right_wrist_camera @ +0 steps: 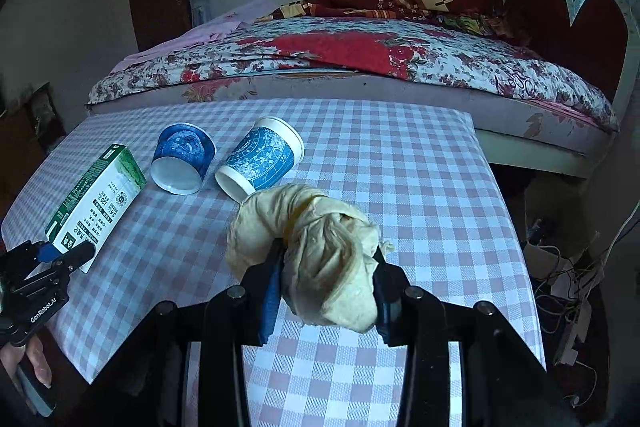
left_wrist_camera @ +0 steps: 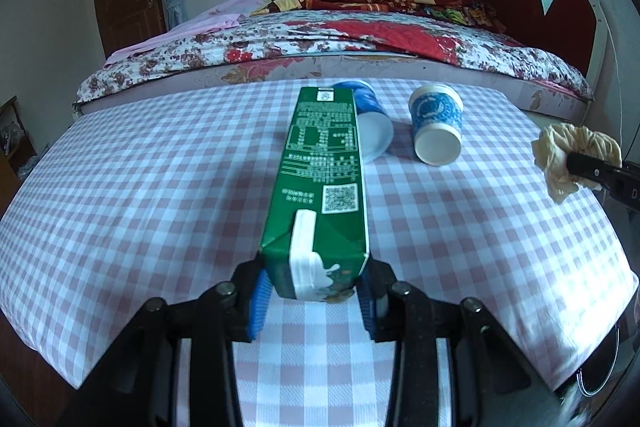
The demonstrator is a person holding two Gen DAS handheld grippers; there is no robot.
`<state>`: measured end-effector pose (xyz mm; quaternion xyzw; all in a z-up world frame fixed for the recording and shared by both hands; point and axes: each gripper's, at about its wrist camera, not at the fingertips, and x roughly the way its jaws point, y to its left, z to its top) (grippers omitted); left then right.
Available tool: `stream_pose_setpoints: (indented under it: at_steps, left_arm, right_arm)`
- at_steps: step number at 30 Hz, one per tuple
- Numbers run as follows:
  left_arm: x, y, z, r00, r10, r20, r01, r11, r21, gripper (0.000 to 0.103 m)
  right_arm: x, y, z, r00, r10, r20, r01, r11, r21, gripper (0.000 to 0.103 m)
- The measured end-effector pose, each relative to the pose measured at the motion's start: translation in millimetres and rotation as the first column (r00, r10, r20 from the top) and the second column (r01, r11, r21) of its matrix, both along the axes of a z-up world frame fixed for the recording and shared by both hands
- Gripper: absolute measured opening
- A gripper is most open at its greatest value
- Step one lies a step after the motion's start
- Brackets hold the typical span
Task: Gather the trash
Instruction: 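Lift the stocking and green carton and carry them toward the bin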
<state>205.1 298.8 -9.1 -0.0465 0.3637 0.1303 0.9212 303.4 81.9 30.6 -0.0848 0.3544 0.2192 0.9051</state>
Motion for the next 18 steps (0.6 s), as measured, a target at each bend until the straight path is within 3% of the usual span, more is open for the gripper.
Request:
stream_pose_setpoints:
  at_steps: [18]
  left_arm:
    - [-60,-87,18,0.991,-0.116,0.072,0.118,0.993,-0.020,0.038]
  right_arm:
    - [-77,-82,16,0.997,0.015,0.071,-0.016,1.000,0.015,0.040]
